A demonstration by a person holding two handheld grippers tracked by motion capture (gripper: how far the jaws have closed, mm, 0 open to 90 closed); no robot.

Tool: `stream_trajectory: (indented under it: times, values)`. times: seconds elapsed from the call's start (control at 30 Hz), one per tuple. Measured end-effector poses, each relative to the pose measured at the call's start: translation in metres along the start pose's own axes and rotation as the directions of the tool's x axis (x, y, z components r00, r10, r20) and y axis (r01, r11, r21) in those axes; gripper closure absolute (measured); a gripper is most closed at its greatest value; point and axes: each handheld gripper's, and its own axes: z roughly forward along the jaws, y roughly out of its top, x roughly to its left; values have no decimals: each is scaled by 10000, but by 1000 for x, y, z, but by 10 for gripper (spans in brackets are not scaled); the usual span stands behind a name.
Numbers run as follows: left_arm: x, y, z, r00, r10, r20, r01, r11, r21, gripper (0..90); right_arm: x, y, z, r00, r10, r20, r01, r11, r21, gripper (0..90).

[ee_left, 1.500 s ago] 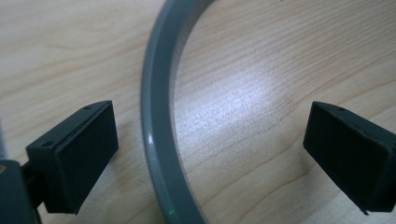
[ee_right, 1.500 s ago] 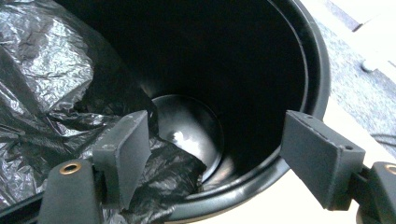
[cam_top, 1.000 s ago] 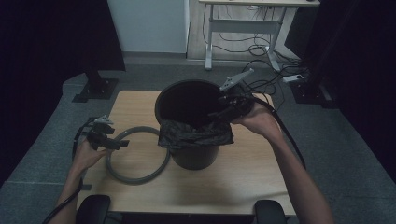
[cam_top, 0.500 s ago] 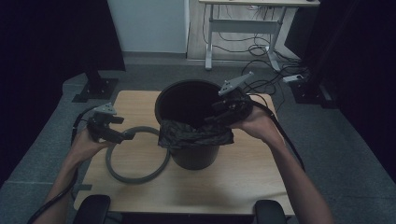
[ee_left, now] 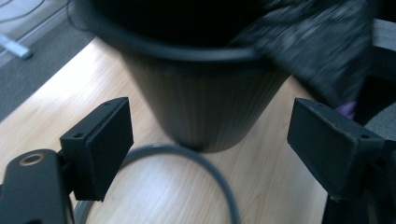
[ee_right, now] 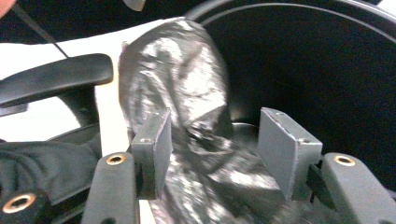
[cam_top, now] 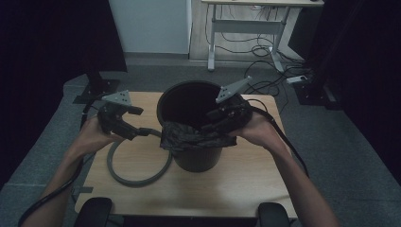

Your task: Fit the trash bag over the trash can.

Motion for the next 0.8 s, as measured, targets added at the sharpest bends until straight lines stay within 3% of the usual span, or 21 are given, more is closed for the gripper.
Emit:
stream_trajectory:
  times: [0.2,0.33,0.5,0.57,0.67,0.8]
  values:
    - [-15,25,6,9953,630,731,-614,9978,-240,157,14,7,11,9964,-474,-698,479,9988,57,479]
    - [-22,37,15,9912,940,936,-931,9956,-136,191,23,11,21,9900,-808,-1152,854,9957,351,624]
    - [-28,45,24,9870,1204,1066,-1194,9927,-165,240,22,13,23,9889,-930,-1161,985,9942,421,839]
    - [-29,49,28,9851,1277,1148,-1266,9918,-165,253,19,14,22,9882,-820,-1297,880,9953,410,880]
    - [-32,53,33,9813,1416,1305,-1409,9899,-146,275,15,15,22,9895,-715,-1254,775,9960,436,891]
    - [-34,59,38,9780,1547,1399,-1543,9879,-136,298,7,17,23,9962,-432,-753,454,9986,284,891]
